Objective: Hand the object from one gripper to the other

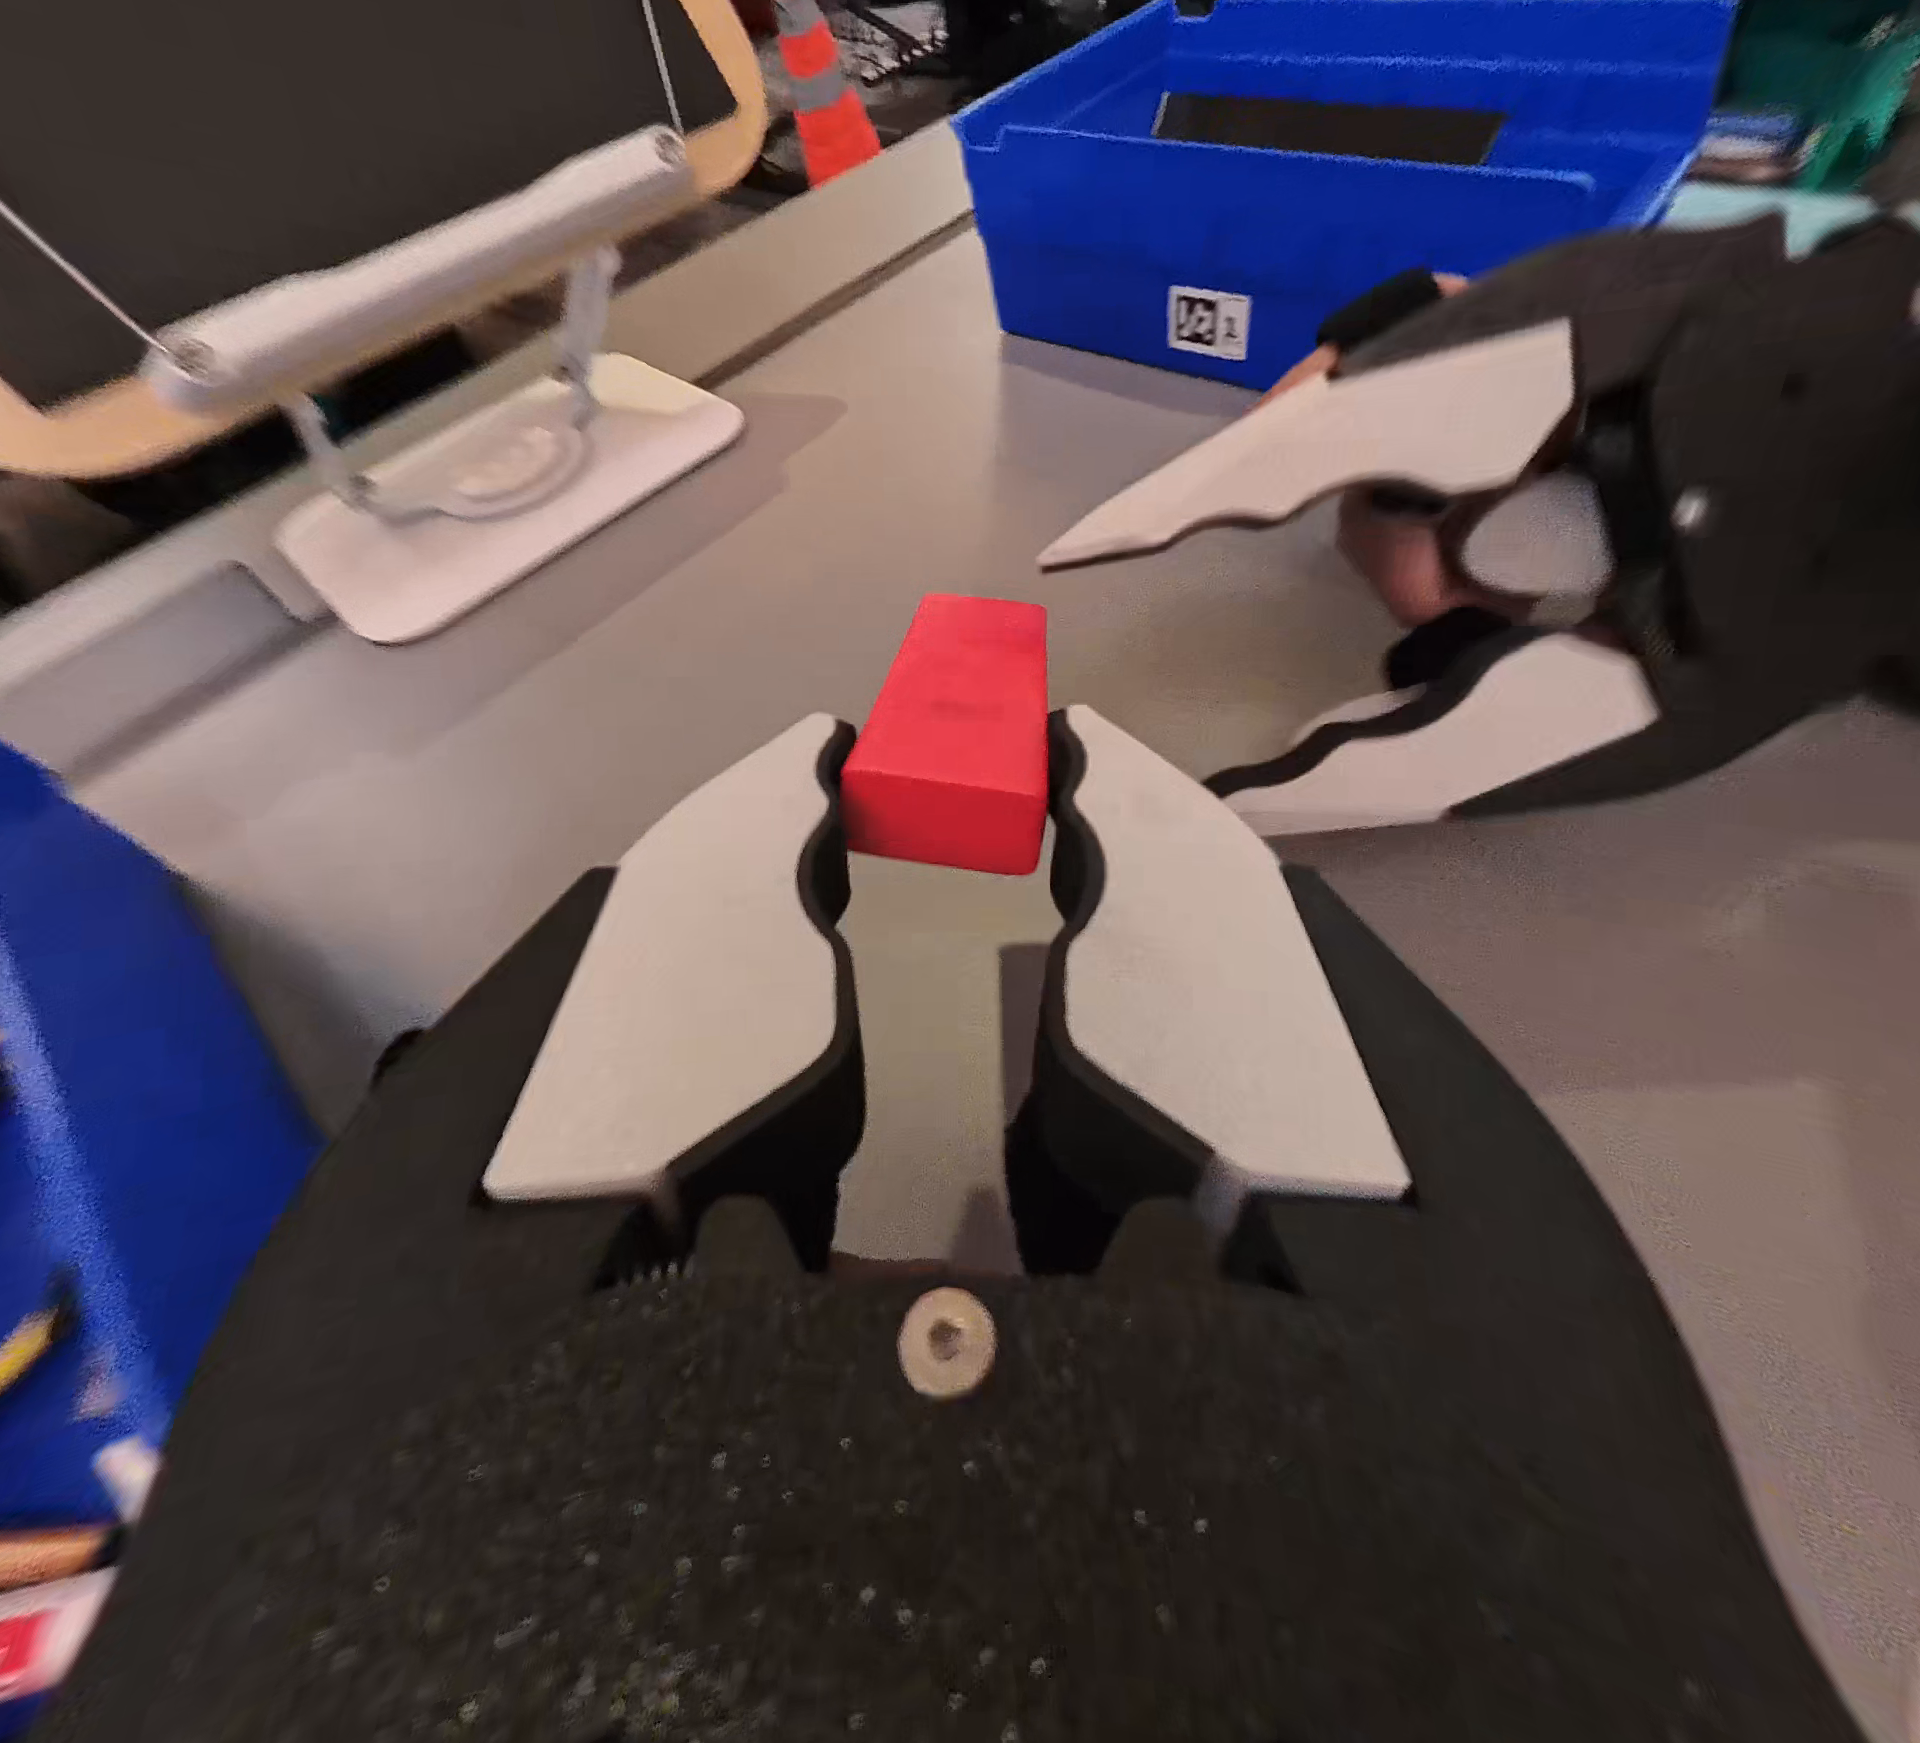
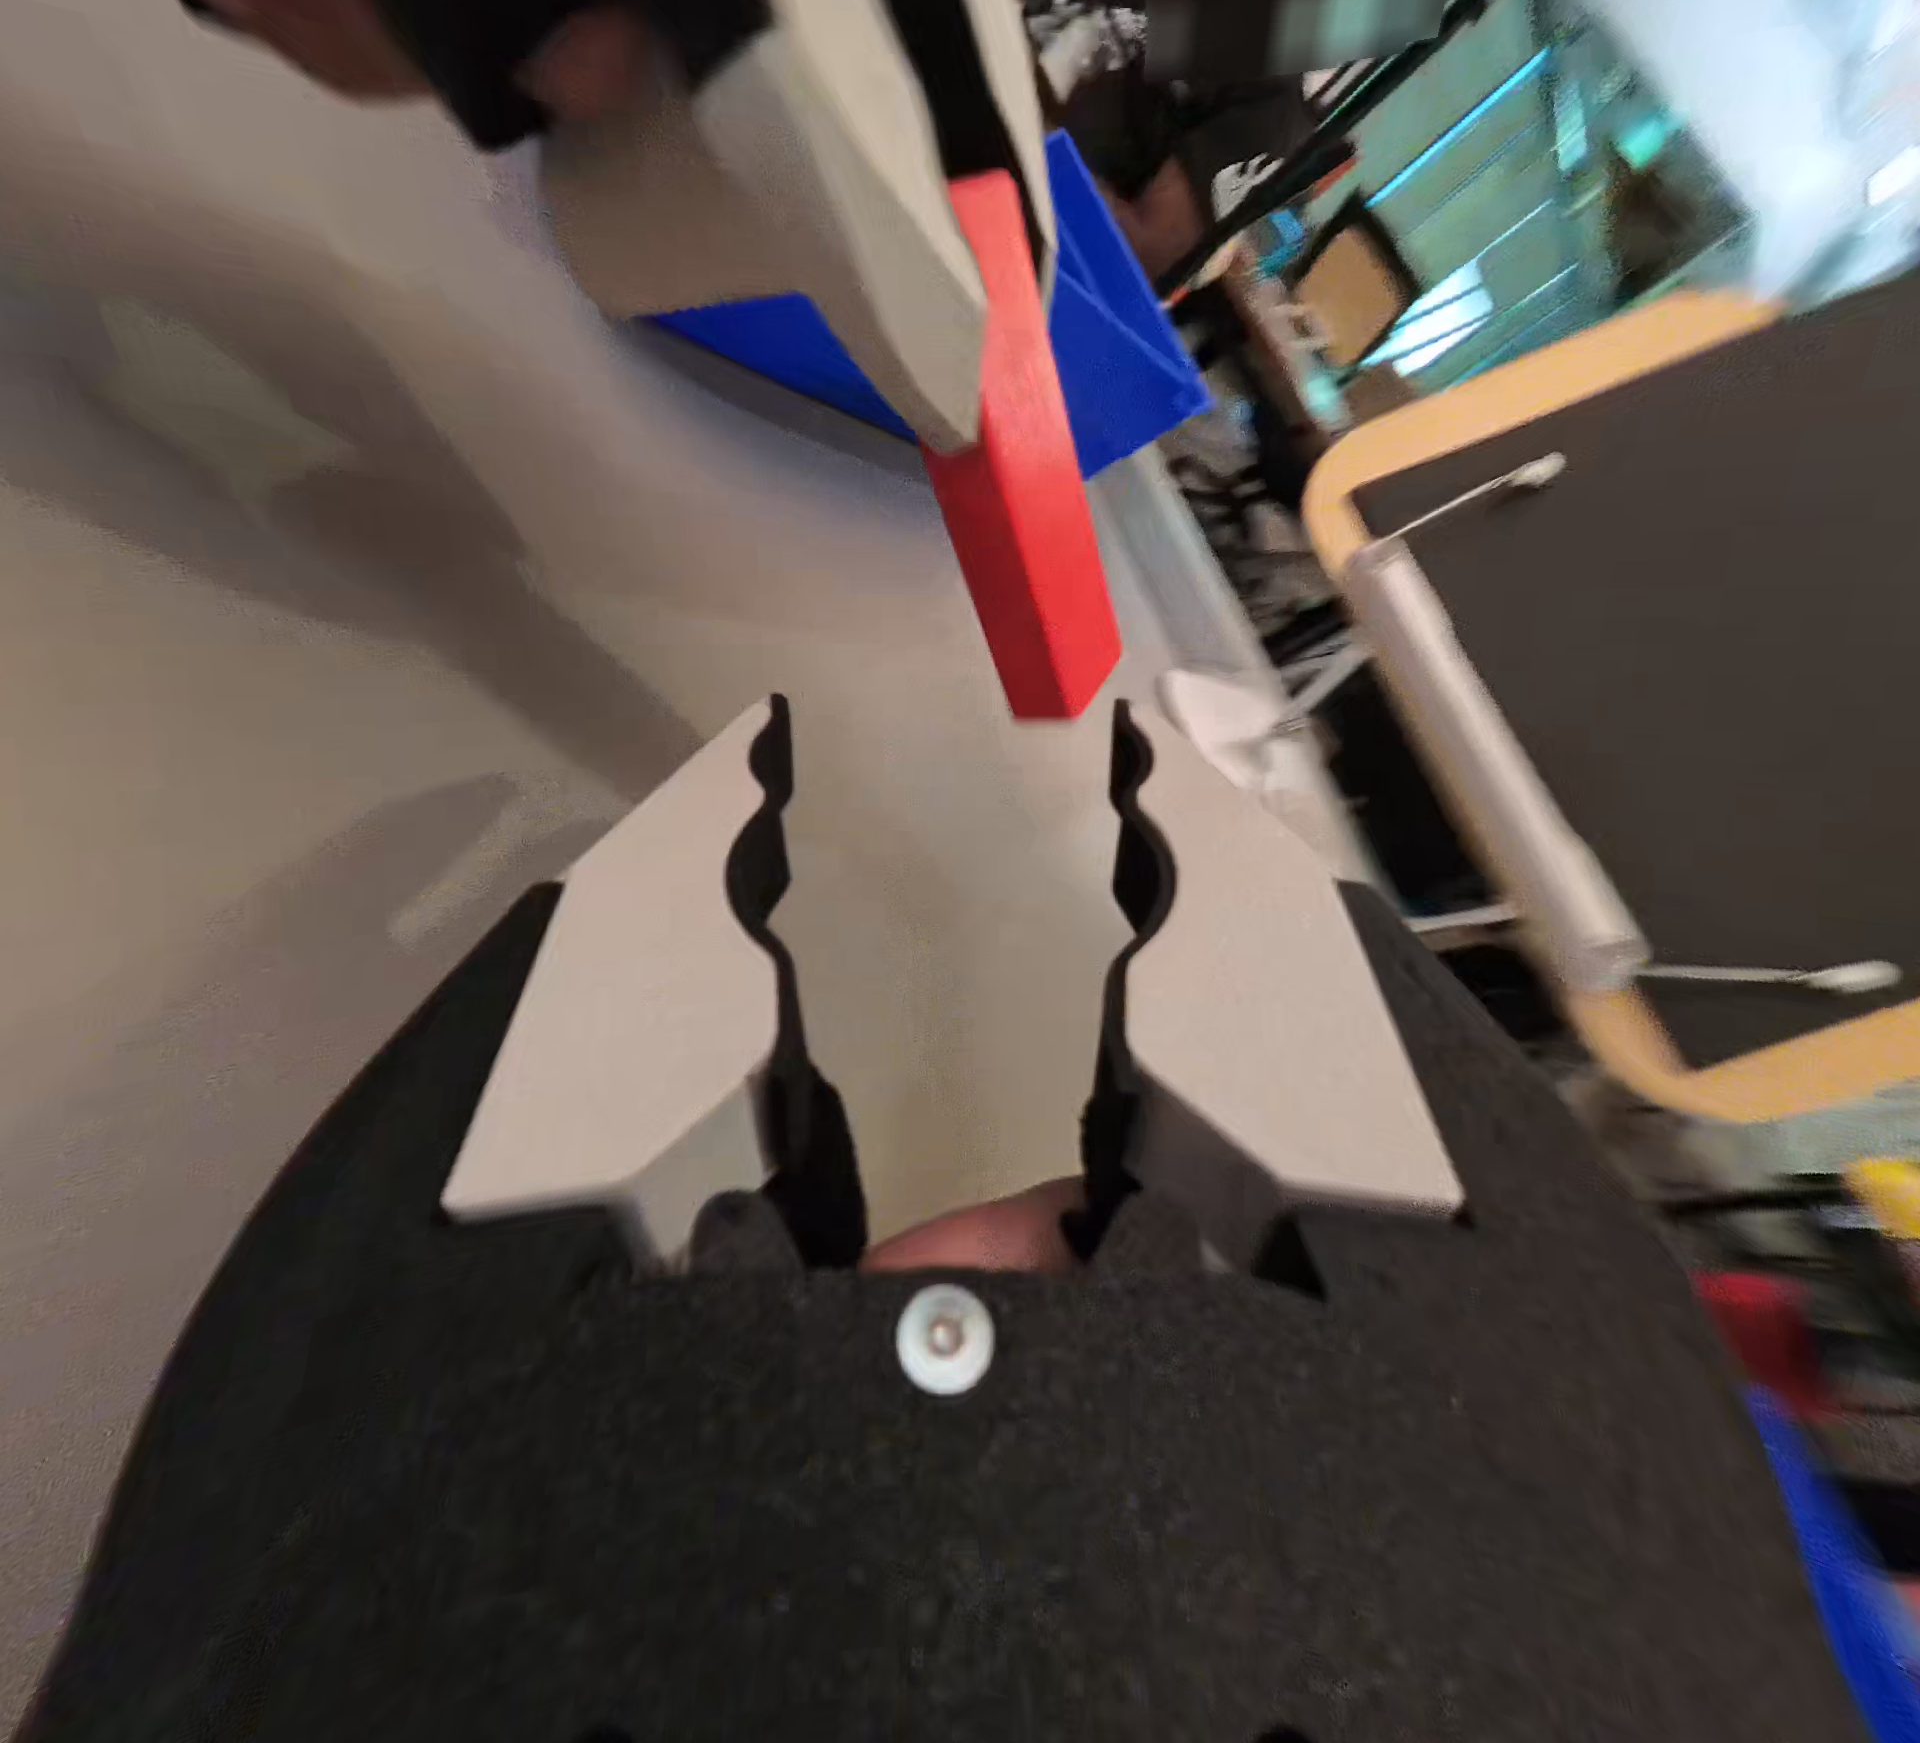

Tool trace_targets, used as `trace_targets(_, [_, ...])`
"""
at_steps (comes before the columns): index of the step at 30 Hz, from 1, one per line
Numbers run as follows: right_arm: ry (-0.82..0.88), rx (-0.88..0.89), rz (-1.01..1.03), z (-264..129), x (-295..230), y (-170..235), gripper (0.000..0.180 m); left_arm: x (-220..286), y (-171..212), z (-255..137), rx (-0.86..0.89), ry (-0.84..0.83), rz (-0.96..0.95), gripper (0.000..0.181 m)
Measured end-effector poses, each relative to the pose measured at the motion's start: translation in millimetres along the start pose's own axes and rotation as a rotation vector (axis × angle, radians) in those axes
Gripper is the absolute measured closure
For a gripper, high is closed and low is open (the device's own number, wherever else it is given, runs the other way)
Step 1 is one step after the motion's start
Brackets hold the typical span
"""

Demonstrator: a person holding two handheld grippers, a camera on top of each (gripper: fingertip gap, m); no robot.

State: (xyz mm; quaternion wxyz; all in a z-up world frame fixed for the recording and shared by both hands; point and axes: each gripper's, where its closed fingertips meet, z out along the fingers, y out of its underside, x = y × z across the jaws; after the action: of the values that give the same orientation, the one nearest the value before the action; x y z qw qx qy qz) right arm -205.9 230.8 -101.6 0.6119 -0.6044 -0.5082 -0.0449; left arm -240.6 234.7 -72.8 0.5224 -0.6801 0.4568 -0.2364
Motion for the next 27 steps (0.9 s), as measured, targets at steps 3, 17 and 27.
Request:
trace_targets(3, [-0.197, 0.017, 0.412, -3, -1, 10, 0.121, -5, -6, -10, 0.05, -0.035, 0.119, 0.146])
trace_targets(17, [-0.556, 0.578, 0.896, -54, 26, -54, 0.12, 47, -42, -31, 0.293, 0.487, -0.319, 0.146])
trace_targets(27, [-0.673, 0.531, 0.921, -53, 11, -59, 0.146, 55, -36, -24, 0.271, 0.527, -0.338, 0.146])
